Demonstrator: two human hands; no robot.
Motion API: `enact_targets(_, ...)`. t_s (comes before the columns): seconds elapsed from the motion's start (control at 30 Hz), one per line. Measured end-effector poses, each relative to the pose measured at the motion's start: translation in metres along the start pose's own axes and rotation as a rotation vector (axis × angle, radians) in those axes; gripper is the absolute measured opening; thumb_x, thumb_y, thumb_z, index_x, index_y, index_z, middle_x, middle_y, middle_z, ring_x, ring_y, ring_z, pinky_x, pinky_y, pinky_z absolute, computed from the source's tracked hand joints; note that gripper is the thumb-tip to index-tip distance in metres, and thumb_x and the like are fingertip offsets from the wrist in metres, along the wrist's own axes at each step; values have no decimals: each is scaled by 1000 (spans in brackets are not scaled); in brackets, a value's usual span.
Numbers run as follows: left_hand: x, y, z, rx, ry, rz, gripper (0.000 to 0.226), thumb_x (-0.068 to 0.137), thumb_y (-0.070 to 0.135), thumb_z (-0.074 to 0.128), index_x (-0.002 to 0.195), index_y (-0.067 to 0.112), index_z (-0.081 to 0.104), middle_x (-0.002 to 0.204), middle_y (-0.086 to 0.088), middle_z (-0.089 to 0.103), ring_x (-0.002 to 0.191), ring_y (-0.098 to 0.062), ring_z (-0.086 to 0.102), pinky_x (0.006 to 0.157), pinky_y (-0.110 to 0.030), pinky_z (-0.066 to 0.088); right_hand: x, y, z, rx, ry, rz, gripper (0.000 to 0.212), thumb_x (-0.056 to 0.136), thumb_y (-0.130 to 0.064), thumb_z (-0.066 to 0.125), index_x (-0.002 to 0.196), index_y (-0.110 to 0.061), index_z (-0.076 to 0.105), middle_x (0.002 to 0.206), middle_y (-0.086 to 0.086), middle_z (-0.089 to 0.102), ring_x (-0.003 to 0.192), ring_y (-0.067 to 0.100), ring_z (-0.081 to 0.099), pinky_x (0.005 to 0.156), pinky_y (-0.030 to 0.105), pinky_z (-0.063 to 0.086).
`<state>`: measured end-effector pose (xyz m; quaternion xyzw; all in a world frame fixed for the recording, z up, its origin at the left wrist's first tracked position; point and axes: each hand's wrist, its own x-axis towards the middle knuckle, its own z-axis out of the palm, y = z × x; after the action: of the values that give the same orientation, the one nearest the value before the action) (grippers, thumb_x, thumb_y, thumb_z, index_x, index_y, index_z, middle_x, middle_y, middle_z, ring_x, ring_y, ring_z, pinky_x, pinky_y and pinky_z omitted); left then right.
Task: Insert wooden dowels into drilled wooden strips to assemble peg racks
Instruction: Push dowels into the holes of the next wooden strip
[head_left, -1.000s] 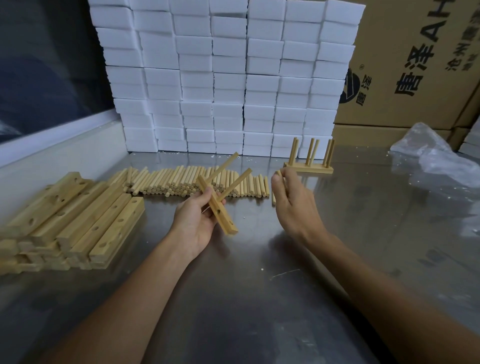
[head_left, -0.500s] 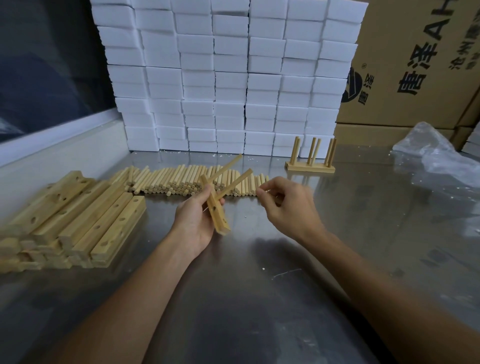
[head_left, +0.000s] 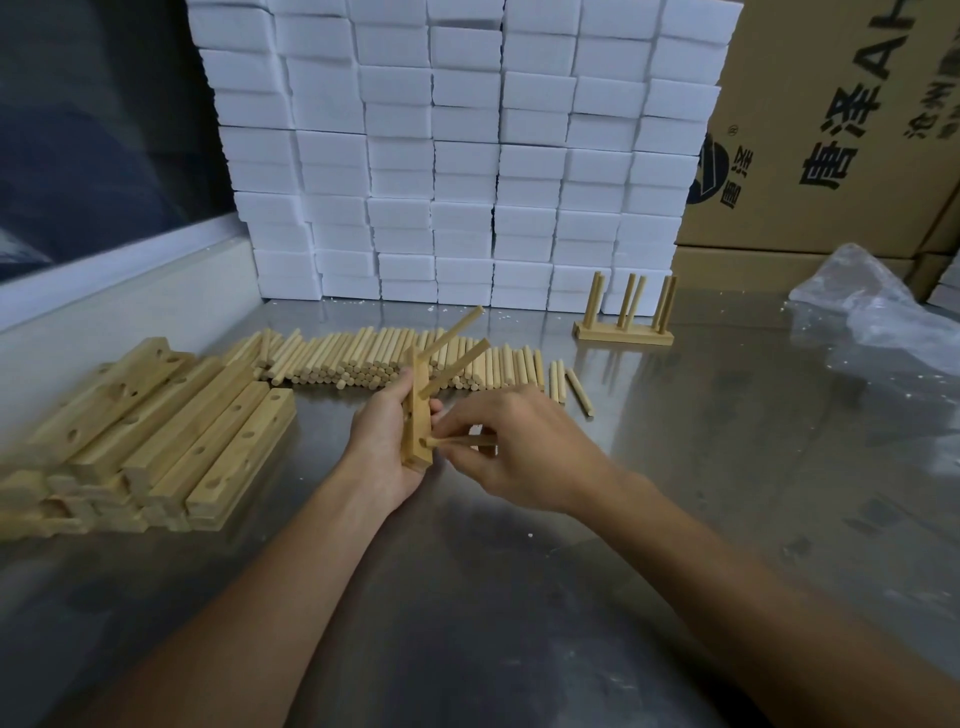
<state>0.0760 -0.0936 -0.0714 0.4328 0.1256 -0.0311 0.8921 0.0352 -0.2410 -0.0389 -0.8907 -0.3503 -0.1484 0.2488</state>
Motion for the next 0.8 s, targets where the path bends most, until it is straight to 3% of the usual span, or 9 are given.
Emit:
enact_targets(0.07,0,0,0,15,-6,-4,30,100,35,53,112,9,60,67,-5,52,55,-17,51,44,-24,45,0,-3,0,-21,-8,-5,16,90,-28,67,104,-25,75,104,-11,73,96,16,66,80,40,53)
enact_targets(0.27,-4,-2,3,66,-2,-13,43,100,34,55,128,3,62,94,-14,57,67,-22,54,56,-31,44,1,-9,-6,-200,-49,-64,15,89,-25,63,98,-28,74,95,-13,69,84,14,62,64,31,49)
enact_targets(0.37,-6,-3,6,67,0,-16,37,100,33,54,124,6,63,83,-10,59,60,-20,54,45,-23,43,4,-13,-9,-290,-105,-87,13,89,-22,60,94,-24,72,91,-8,68,84,19,61,65,36,52)
enact_targets(0.53,-10,-7,11,73,38,-29,22,99,32,56,98,11,62,60,-3,54,44,-17,49,39,-20,37,9,-19,-13,-383,-173,-76,16,87,-20,57,96,-26,70,93,-1,67,89,26,60,69,41,52)
enact_targets(0.63,-12,-6,12,72,53,-29,25,99,30,56,82,13,59,51,-1,51,36,-15,46,35,-18,32,8,-20,-13,-371,-188,-40,16,87,-22,57,95,-26,70,90,-2,68,88,25,60,71,40,51)
enact_targets(0.8,-14,-8,14,68,41,-29,29,100,27,55,75,12,57,47,0,49,30,-12,42,31,-13,28,8,-20,-11,-366,-173,11,11,89,-28,55,78,-24,56,82,2,63,80,29,58,66,35,47)
